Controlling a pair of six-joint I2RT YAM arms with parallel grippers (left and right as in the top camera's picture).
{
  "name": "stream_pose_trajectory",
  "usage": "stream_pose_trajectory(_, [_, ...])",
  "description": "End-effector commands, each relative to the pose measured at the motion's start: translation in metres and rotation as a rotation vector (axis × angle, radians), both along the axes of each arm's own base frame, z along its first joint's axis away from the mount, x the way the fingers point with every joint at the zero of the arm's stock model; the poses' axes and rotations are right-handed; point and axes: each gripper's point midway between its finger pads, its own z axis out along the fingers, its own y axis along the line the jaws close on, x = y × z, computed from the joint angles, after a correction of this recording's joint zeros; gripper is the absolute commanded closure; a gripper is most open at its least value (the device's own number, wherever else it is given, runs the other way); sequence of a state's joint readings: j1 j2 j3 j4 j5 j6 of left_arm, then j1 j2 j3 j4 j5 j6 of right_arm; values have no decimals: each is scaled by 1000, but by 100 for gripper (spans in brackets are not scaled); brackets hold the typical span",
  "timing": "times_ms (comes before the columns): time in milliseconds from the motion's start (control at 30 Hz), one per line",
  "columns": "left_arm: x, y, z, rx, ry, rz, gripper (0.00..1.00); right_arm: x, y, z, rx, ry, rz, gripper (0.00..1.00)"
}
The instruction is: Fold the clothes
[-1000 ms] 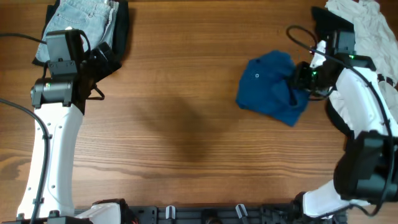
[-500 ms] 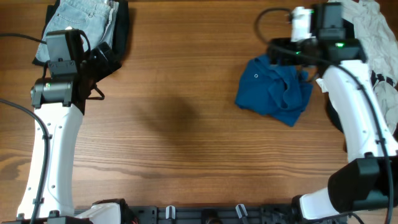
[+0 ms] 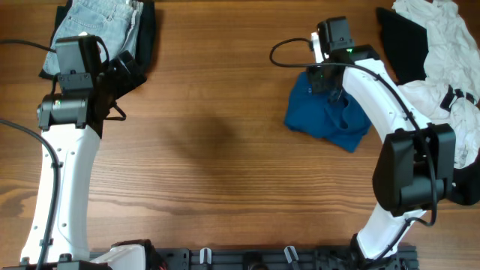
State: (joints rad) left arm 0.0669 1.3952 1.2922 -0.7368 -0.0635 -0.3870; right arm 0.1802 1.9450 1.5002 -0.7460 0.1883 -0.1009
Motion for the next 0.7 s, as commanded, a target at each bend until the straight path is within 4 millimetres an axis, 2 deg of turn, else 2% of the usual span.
stream_pose_trajectory(0, [1, 4, -3, 24, 10, 3, 0, 3, -17, 2, -34, -21, -76, 71])
stream_pose_trajectory(33, [1, 4, -3, 24, 10, 3, 0, 4, -17, 3, -34, -22, -77, 74])
stream_pose_trajectory(133, [1, 4, -3, 24, 10, 3, 0, 5, -24, 6, -45, -42, -141, 95])
stream_pose_trajectory(200, [1, 4, -3, 24, 10, 3, 0, 5, -37, 16, -44, -73, -238, 96])
stream_pose_trajectory(267, [1, 4, -3, 26, 10, 0, 0, 3, -51, 38, 25, -103, -317, 96])
stream_pose_trajectory(333, [1, 4, -3, 26, 10, 0, 0, -6, -71, 55, 79, -116, -401, 96])
stream_pose_trajectory(400, [0, 4, -3, 26, 11, 0, 0, -21, -94, 61, 137, -86, -478, 96])
stream_pose_trajectory(500, [1, 4, -3, 25, 10, 0, 0, -48, -122, 46, 226, 23, -573, 96])
stream_pose_trajectory(633, [1, 4, -3, 26, 10, 0, 0, -74, -123, 15, 343, 149, -574, 94])
stream_pose_trajectory(667, [0, 4, -3, 25, 12, 0, 0, -82, -120, 4, 348, 180, -579, 83])
